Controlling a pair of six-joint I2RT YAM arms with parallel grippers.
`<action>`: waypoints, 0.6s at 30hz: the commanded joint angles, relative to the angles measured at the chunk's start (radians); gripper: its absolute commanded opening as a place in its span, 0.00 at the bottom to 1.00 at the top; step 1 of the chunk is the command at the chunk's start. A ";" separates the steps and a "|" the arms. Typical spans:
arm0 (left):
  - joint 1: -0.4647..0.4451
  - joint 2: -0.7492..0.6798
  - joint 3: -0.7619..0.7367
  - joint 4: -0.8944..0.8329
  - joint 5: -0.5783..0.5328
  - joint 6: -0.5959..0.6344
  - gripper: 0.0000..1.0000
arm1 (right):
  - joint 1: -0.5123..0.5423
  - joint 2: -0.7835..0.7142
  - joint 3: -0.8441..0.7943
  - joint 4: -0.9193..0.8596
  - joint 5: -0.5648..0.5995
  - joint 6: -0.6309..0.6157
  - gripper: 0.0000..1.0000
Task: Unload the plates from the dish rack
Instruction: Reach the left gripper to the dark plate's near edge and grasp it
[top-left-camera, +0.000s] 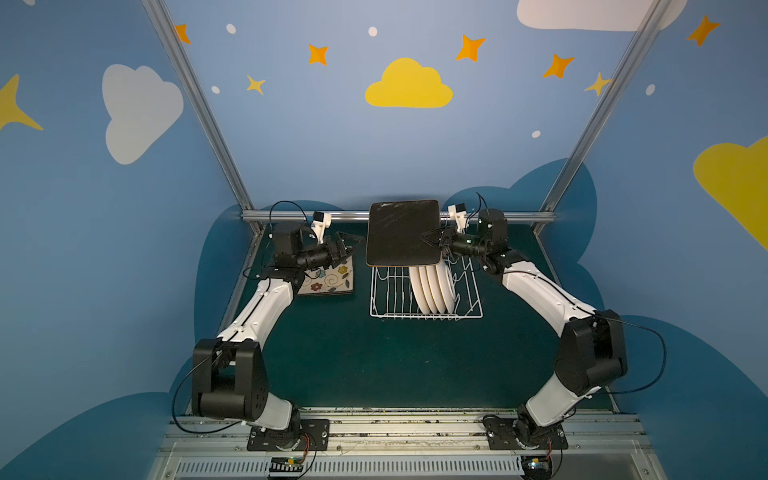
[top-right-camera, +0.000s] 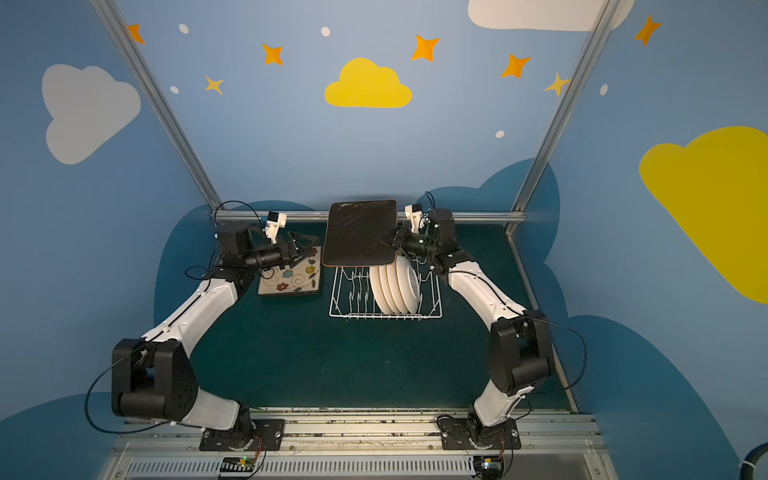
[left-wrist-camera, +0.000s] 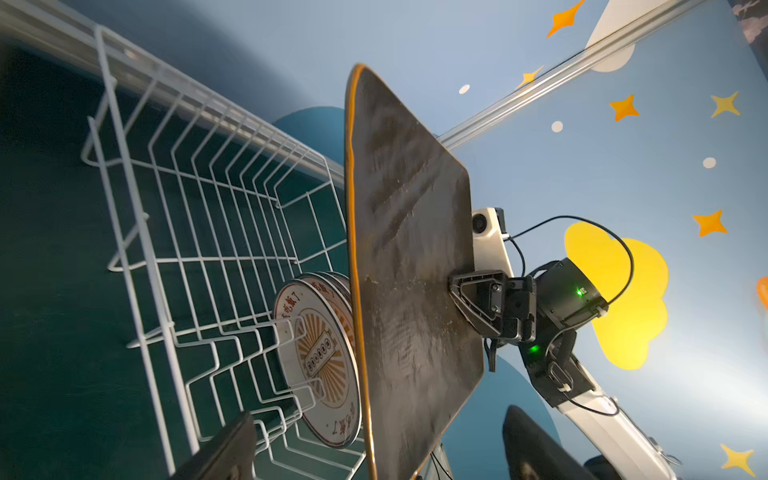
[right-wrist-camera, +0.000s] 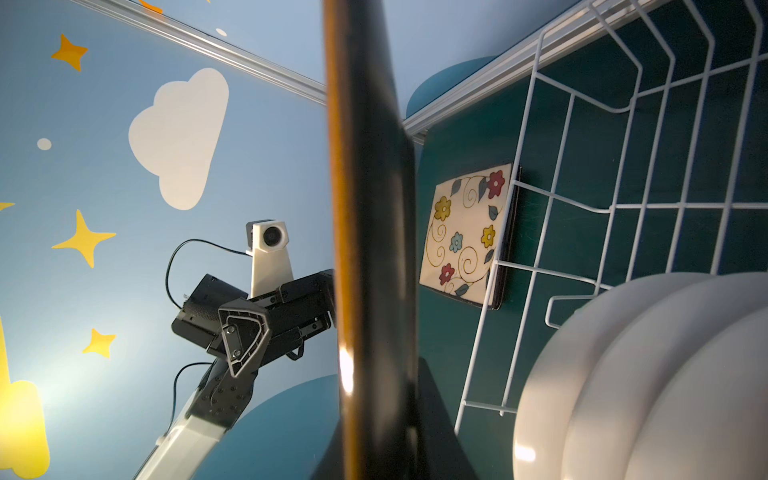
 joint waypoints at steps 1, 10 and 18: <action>-0.035 0.021 0.062 0.032 0.090 -0.030 0.90 | 0.004 0.000 0.085 0.176 -0.091 -0.004 0.00; -0.089 0.108 0.066 0.156 0.138 -0.109 0.80 | 0.019 0.066 0.146 0.175 -0.134 0.007 0.00; -0.099 0.168 0.121 0.129 0.168 -0.105 0.75 | 0.035 0.080 0.146 0.166 -0.142 0.003 0.00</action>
